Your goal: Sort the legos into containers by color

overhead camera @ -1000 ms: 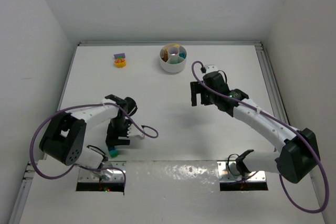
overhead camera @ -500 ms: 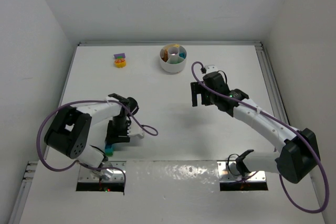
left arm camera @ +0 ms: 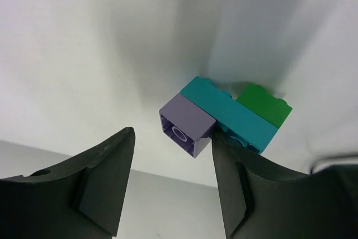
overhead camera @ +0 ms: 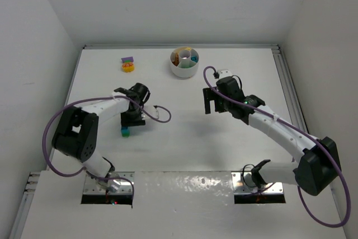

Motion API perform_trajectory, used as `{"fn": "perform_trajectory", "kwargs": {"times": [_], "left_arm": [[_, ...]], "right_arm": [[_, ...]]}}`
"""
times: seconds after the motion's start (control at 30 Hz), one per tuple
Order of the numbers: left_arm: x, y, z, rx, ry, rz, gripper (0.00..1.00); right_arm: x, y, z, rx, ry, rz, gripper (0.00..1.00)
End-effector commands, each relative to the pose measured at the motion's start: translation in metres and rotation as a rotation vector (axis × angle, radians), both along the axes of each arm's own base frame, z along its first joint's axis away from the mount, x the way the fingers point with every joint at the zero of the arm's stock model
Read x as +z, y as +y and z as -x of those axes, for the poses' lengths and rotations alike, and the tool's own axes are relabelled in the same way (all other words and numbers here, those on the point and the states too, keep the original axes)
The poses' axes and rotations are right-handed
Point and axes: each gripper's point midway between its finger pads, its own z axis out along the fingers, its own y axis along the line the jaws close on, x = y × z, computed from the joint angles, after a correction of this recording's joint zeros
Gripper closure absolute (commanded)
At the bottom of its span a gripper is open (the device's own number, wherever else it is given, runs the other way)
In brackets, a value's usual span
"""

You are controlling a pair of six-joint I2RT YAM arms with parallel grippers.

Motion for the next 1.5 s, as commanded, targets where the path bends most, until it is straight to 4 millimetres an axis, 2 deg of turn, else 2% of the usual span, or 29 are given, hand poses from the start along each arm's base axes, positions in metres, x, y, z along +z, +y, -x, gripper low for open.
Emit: {"fn": "perform_trajectory", "kwargs": {"times": [0.0,0.03,0.07,0.1,0.13,0.23,0.3,0.37,0.4,0.47,0.5,0.53,0.57,0.6,0.63,0.67,0.7,0.73,0.77,0.8,0.83,0.87,0.9,0.93,1.0,1.1,1.23,1.33,1.47], "left_arm": [[0.021,-0.023,-0.072,0.067,-0.271,0.097,0.44],[0.026,-0.026,-0.081,0.086,-0.308,0.116,0.44],[0.042,-0.035,-0.099,0.129,-0.381,0.166,0.42],[0.041,-0.038,-0.099,0.150,-0.382,0.182,0.42],[0.059,-0.044,-0.111,0.170,-0.426,0.215,0.41],[0.088,-0.053,-0.122,0.258,-0.481,0.283,0.32],[0.098,-0.057,-0.122,0.327,-0.499,0.327,0.24],[0.098,-0.057,-0.117,0.393,-0.491,0.343,0.20],[0.094,-0.060,-0.113,0.428,-0.465,0.367,0.23],[0.086,-0.051,-0.107,0.449,-0.398,0.359,0.37],[0.089,-0.049,-0.112,0.476,-0.393,0.380,0.36],[0.088,-0.029,-0.115,0.558,-0.382,0.370,0.32],[0.079,-0.021,-0.119,0.621,-0.336,0.363,0.31],[0.094,-0.023,-0.132,0.601,-0.327,0.407,0.31],[0.093,-0.016,-0.123,0.558,-0.264,0.376,0.40],[0.103,-0.011,-0.127,0.399,-0.284,0.351,0.41],[0.094,-0.004,-0.118,0.327,-0.286,0.310,0.40],[0.102,-0.001,-0.137,0.241,-0.404,0.308,0.36],[0.121,0.004,-0.138,0.025,-0.467,0.249,0.35],[0.102,0.006,-0.130,-0.092,-0.457,0.216,0.34],[0.099,0.006,-0.124,-0.202,-0.449,0.191,0.32],[0.091,0.000,-0.113,-0.430,-0.411,0.164,0.32],[0.085,-0.002,-0.101,-0.532,-0.360,0.165,0.31],[0.077,-0.015,-0.085,-0.701,-0.285,0.199,0.30],[0.074,-0.031,-0.073,-0.829,-0.239,0.262,0.21],[0.065,-0.049,-0.062,-0.975,-0.189,0.338,0.15],[0.034,-0.038,-0.054,-1.112,-0.095,0.251,0.14],[0.019,-0.037,-0.042,-1.201,-0.045,0.242,0.13],[0.013,-0.045,-0.041,-1.274,-0.062,0.250,0.11]], "right_arm": [[0.020,0.004,-0.009,0.007,-0.065,-0.012,0.02],[0.020,0.004,-0.009,0.007,-0.066,-0.014,0.02],[0.020,0.005,-0.008,0.009,-0.064,-0.014,0.02],[0.020,0.004,-0.009,0.009,-0.064,-0.013,0.02],[0.020,0.004,-0.008,0.009,-0.063,-0.013,0.02],[0.018,0.004,-0.007,0.010,-0.060,-0.012,0.02],[0.016,0.004,-0.007,0.008,-0.057,-0.013,0.02],[0.014,0.005,-0.006,0.008,-0.056,-0.024,0.02],[0.014,0.005,-0.006,0.006,-0.056,-0.027,0.02],[0.015,0.007,-0.007,0.002,-0.055,-0.041,0.02],[0.015,0.009,-0.006,0.005,-0.052,-0.048,0.02],[0.015,0.010,-0.006,0.007,-0.052,-0.055,0.02],[0.015,0.012,-0.005,0.015,-0.047,-0.066,0.02],[0.015,0.014,-0.004,0.020,-0.044,-0.072,0.02],[0.016,0.015,-0.004,0.022,-0.043,-0.077,0.02],[0.014,0.015,-0.003,0.026,-0.038,-0.079,0.02],[0.013,0.015,-0.003,0.025,-0.038,-0.080,0.02],[0.013,0.016,-0.004,0.031,-0.040,-0.080,0.02],[0.012,0.017,-0.005,0.033,-0.041,-0.078,0.02],[0.011,0.017,-0.004,0.038,-0.032,-0.076,0.02],[0.014,0.018,-0.005,0.043,-0.035,-0.072,0.02],[0.013,0.018,-0.006,0.045,-0.031,-0.069,0.02],[0.014,0.019,-0.006,0.048,-0.029,-0.069,0.02],[0.015,0.018,-0.006,0.045,-0.032,-0.067,0.02],[0.015,0.017,-0.006,0.038,-0.031,-0.068,0.02],[0.013,0.015,-0.004,0.024,-0.030,-0.068,0.02],[0.011,0.013,-0.001,0.022,-0.025,-0.070,0.02],[0.009,0.013,0.000,0.018,-0.021,-0.069,0.02],[0.007,0.015,0.000,0.020,-0.019,-0.082,0.02]]}}
